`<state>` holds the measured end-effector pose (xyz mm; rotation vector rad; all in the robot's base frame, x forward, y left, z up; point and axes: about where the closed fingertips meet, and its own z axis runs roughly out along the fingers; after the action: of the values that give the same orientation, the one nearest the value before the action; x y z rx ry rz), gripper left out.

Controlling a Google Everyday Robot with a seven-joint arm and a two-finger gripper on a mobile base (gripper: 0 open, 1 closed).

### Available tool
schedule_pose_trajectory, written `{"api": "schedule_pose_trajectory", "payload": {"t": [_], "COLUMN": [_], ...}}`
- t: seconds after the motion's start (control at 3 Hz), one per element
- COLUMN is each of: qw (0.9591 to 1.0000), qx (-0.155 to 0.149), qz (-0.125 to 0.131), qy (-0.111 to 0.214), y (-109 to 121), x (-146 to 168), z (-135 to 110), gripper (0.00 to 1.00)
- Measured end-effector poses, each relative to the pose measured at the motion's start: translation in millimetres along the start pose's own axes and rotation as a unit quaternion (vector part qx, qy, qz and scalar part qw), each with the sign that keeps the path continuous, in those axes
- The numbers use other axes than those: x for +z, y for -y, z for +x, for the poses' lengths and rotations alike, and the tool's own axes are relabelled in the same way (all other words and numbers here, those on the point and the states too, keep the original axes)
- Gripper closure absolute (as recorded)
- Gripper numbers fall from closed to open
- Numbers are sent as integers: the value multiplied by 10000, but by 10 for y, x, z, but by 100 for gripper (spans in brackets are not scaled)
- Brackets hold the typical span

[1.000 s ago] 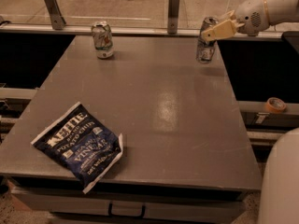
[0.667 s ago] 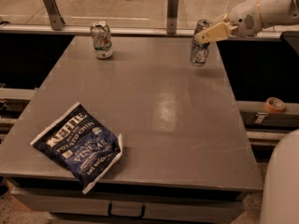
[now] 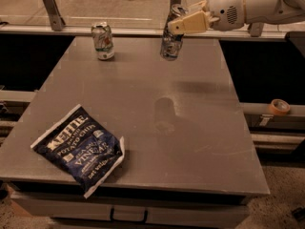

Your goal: Move redbull can near blue chip bag

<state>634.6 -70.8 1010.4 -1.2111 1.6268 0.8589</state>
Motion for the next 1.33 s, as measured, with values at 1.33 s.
{"api": "schedule_pose_trajectory", "payload": {"t": [1.33], "qw": [9955], "qx": [49], "qz": [-940], "qy": [130], "y": [-873], "x": [774], "z": [63], "gripper": [100]}}
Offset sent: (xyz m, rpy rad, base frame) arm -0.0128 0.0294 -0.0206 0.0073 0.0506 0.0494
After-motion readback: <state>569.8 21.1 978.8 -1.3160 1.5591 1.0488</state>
